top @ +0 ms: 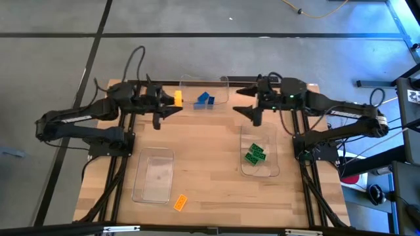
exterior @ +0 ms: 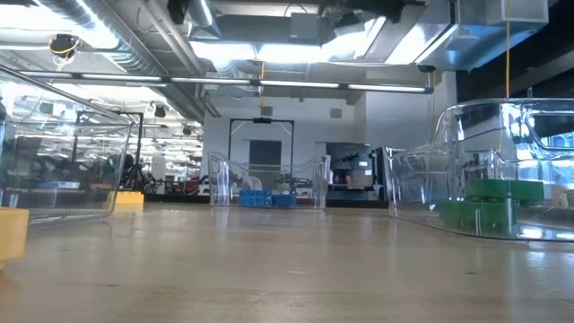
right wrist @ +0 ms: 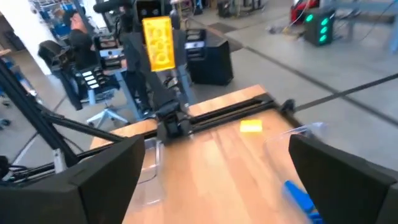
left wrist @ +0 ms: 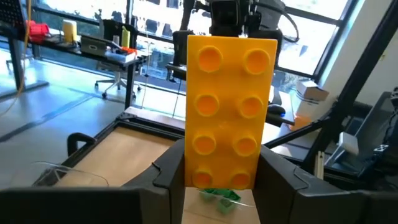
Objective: Sort & place blocks by color
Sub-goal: Put the top right yellow block into the bottom left transparent bin, then put the top yellow block into the bottom left transparent bin
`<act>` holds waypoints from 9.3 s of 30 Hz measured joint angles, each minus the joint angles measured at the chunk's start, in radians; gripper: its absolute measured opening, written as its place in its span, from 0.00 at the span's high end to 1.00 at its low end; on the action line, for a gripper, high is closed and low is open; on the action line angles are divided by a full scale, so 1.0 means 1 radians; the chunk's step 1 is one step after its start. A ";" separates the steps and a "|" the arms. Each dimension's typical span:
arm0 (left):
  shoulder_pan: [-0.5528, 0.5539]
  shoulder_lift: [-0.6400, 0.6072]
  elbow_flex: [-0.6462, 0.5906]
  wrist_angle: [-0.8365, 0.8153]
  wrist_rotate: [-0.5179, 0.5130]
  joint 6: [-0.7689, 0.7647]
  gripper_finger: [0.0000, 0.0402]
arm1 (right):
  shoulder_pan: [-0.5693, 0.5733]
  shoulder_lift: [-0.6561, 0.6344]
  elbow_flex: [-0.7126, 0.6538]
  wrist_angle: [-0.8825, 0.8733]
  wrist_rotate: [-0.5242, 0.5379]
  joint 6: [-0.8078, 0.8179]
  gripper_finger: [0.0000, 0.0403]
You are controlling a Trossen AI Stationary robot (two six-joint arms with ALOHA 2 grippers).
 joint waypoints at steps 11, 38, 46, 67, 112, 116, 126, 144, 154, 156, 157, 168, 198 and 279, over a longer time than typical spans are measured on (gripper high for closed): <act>-0.027 -0.032 -0.001 -0.021 -0.046 0.019 0.69 | -0.002 -0.119 0.000 -0.011 0.083 -0.015 0.01; -0.849 0.324 -0.001 -0.926 -0.094 -0.102 0.69 | -0.033 -0.121 -0.001 -0.049 0.163 -0.062 0.01; -0.839 0.568 -0.001 -0.869 -0.094 -0.022 0.69 | -0.033 -0.120 -0.001 -0.049 0.163 -0.061 0.01; -0.731 0.465 0.065 -0.972 -0.005 -0.189 0.37 | -0.033 -0.120 -0.001 -0.065 0.163 -0.065 0.01; -0.060 0.118 -0.005 0.202 -0.143 -0.015 0.37 | -0.032 -0.120 -0.001 -0.085 0.106 -0.080 0.01; -0.060 0.118 -0.005 0.207 -0.151 -0.016 0.37 | -0.032 -0.120 -0.001 -0.085 0.106 -0.079 0.01; -0.054 0.118 -0.005 0.201 -0.212 -0.036 0.37 | -0.032 -0.120 -0.001 -0.085 0.108 -0.079 0.01; 0.609 0.437 0.198 -0.929 -0.353 -0.043 0.38 | -0.032 -0.120 -0.001 -0.086 0.109 -0.037 0.01; 0.646 0.545 -0.107 -0.641 -0.465 -0.134 0.38 | -0.032 -0.120 -0.001 -0.094 0.109 -0.037 0.01; 0.646 0.546 -0.145 -0.574 -0.498 -0.168 0.38 | -0.032 -0.120 -0.001 -0.094 0.109 -0.037 0.01; 0.646 0.546 -0.161 -0.548 -0.523 -0.177 0.38 | -0.032 -0.120 -0.001 -0.094 0.109 -0.037 0.01; 0.637 0.582 -0.228 -0.332 -0.633 -0.253 0.38 | -0.032 -0.120 -0.001 -0.099 0.109 -0.026 0.01; 0.499 0.694 -0.227 -0.304 -0.454 -0.483 0.47 | -0.032 -0.120 -0.001 -0.109 0.109 -0.011 0.01; -0.201 0.321 0.059 0.256 -0.138 -0.059 0.68 | 0.031 0.259 -0.001 0.379 -0.259 0.122 0.01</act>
